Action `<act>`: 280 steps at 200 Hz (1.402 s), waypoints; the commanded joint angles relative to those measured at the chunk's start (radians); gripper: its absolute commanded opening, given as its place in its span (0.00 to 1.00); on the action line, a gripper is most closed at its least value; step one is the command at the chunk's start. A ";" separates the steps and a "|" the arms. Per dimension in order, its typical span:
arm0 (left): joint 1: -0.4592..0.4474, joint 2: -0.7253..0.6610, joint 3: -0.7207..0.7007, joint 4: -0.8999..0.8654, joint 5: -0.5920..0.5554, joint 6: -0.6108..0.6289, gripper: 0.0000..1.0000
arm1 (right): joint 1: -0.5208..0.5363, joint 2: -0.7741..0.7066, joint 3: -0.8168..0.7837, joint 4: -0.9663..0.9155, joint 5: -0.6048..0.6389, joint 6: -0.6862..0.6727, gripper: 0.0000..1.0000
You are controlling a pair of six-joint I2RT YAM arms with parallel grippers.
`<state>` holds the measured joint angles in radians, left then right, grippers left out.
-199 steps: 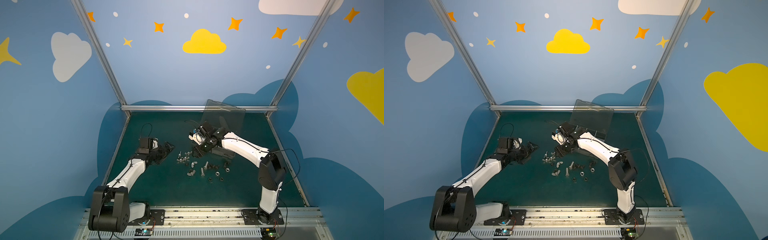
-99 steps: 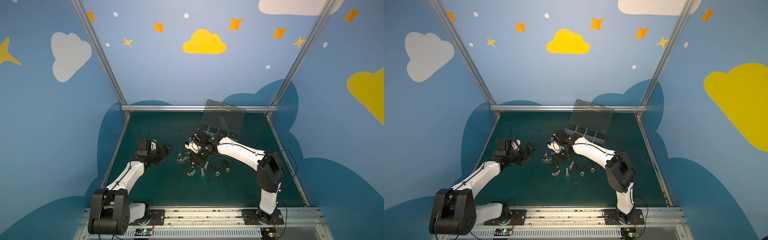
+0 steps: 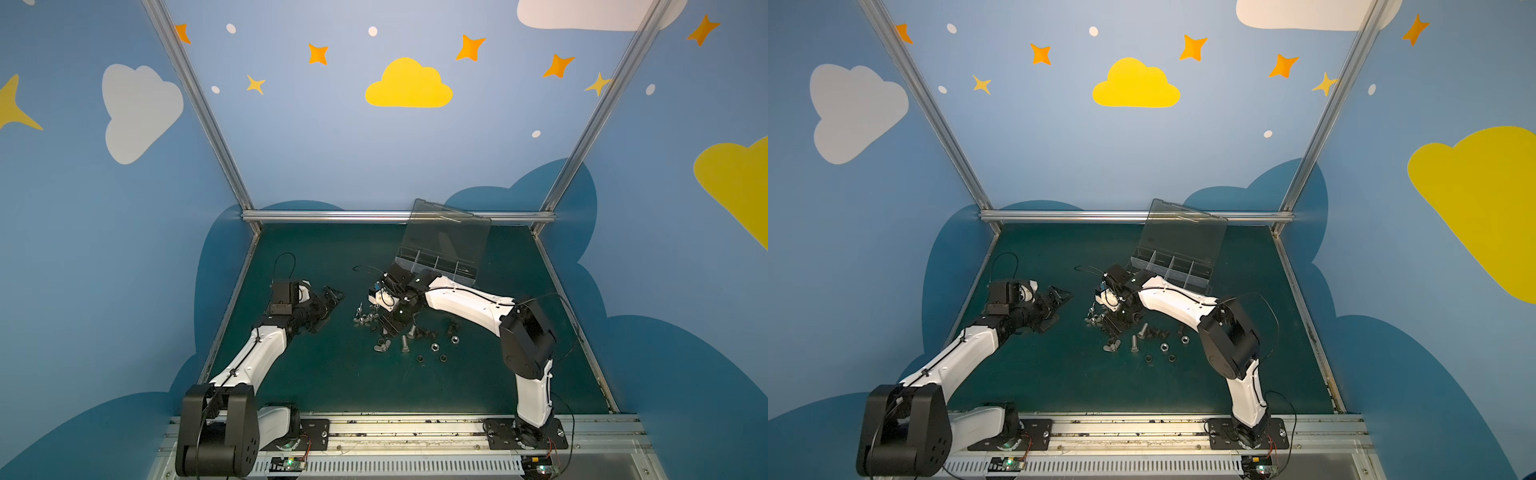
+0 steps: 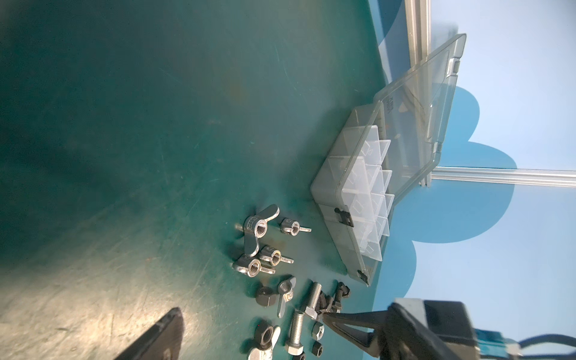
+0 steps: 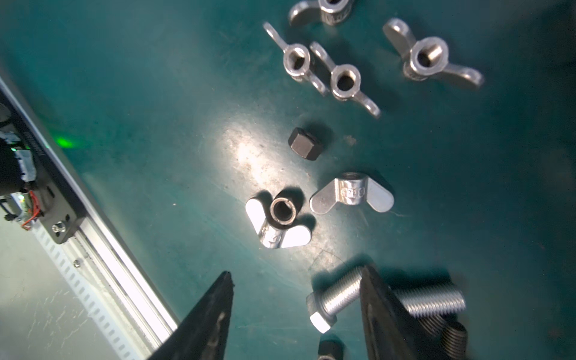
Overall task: Sort the screws and nuts into containers
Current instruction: Pick up the nut from the center of the table.
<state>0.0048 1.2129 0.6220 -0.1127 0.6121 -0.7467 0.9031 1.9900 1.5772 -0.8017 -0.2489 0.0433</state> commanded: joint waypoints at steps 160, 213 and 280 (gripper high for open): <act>0.030 0.002 0.001 -0.019 -0.011 0.006 1.00 | 0.015 0.071 0.061 -0.081 -0.058 -0.016 0.62; 0.032 0.000 -0.004 -0.021 -0.011 0.009 1.00 | 0.040 0.057 0.013 -0.069 -0.120 -0.101 0.62; 0.038 -0.022 -0.010 -0.037 -0.020 0.010 1.00 | 0.049 0.087 0.017 -0.077 -0.097 -0.136 0.63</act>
<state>0.0334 1.2076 0.6220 -0.1268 0.6037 -0.7483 0.9463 2.0697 1.5967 -0.8574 -0.3450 -0.0669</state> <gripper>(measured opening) 0.996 0.625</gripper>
